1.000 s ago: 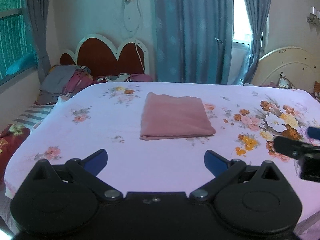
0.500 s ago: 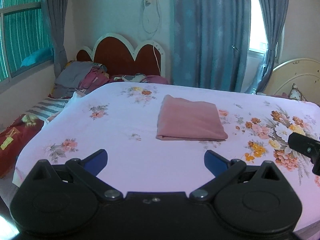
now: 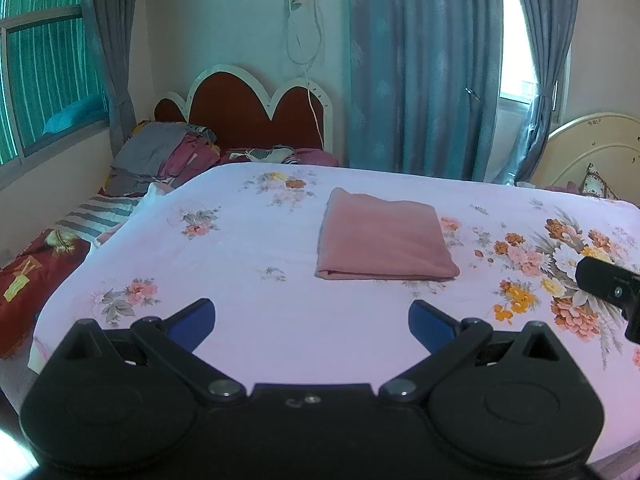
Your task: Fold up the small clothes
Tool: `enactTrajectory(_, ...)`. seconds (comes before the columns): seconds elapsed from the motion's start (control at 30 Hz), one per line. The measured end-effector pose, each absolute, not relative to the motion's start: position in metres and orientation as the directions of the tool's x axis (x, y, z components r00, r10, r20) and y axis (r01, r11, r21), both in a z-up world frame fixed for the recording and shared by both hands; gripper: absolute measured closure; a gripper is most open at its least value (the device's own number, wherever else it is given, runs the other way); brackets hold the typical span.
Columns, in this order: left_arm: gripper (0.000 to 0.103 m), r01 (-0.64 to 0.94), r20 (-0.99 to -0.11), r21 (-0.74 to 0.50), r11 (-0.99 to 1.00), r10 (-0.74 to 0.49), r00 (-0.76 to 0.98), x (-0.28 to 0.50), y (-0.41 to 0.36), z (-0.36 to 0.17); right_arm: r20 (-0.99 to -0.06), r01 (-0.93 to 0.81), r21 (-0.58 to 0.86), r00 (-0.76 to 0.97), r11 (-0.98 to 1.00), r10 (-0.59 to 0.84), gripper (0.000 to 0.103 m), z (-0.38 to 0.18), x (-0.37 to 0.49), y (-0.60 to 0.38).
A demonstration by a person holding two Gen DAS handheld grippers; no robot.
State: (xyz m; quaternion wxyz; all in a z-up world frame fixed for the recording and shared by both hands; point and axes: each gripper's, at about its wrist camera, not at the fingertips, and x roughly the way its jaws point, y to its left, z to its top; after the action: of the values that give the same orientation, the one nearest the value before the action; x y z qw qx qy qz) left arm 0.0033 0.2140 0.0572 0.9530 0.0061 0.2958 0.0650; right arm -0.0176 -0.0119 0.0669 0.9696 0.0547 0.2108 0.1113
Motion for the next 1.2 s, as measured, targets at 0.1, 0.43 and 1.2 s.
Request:
enactTrajectory(0.1,0.0,-0.118,-0.565,0.048,0.992,0.125,0.816,0.004,0.214,0.058,-0.399,-0.196,0.155,0.884,0.968,0.243,0.0,0.066,-0.017,-0.013)
enactTrajectory(0.43,0.0,-0.114,-0.575,0.038,0.993,0.115,0.81,0.008,0.216,0.058,-0.405,-0.204,0.16,0.879,0.966,0.253,0.0,0.063,-0.012,-0.013)
enactTrajectory(1.2,0.0,-0.101,-0.573,0.04,0.994,0.105,0.812,0.014,0.213,0.06,-0.411,-0.201,0.164,0.876,0.966,0.252,0.0,0.059,-0.006,-0.014)
